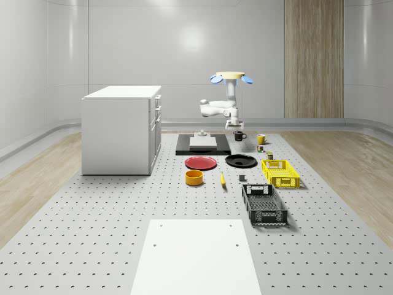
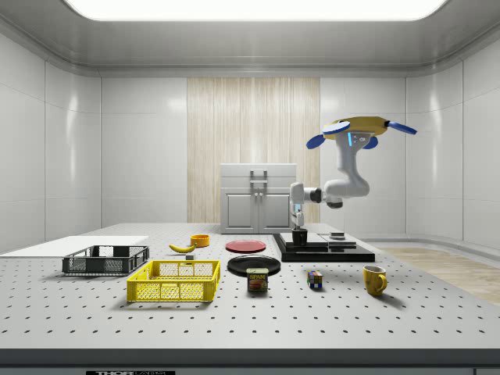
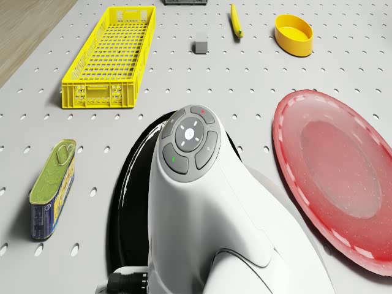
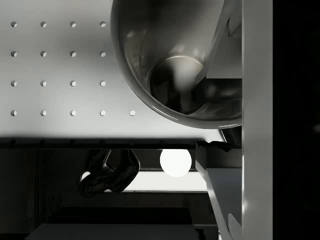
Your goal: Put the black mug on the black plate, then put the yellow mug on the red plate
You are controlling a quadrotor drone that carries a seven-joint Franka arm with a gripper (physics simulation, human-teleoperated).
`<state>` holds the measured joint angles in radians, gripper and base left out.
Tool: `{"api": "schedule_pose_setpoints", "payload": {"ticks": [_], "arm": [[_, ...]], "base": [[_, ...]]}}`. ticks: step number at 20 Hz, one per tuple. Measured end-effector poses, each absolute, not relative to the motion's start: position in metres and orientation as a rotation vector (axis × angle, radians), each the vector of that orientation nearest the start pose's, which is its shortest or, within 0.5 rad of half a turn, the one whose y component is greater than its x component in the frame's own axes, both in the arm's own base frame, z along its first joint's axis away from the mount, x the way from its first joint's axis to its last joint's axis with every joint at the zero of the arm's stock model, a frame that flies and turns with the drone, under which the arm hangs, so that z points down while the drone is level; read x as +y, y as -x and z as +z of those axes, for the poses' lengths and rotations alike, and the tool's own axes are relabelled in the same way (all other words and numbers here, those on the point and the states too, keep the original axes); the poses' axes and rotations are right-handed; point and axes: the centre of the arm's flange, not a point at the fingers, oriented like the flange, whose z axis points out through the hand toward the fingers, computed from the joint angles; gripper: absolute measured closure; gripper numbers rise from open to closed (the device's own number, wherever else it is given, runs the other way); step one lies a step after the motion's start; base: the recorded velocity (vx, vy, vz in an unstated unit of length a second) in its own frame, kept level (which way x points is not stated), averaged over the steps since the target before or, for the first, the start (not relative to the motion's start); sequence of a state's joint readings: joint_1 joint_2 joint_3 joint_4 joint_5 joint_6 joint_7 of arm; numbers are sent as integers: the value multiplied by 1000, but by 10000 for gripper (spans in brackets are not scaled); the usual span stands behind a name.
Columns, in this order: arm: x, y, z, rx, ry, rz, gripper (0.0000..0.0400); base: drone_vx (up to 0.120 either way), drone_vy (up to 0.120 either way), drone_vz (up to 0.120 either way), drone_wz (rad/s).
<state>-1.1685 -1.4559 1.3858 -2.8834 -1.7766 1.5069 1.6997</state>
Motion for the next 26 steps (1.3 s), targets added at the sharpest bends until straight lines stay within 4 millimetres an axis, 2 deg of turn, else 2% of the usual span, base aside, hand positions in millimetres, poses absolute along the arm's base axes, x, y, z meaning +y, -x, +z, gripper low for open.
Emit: {"api": "schedule_pose_setpoints", "payload": {"ticks": [23,26], "arm": [[-6,-304,484,-2,-1,785,290],[-6,-304,484,-2,-1,785,290]], "base": [[120,0,0,0],[120,0,-120,0]]}}
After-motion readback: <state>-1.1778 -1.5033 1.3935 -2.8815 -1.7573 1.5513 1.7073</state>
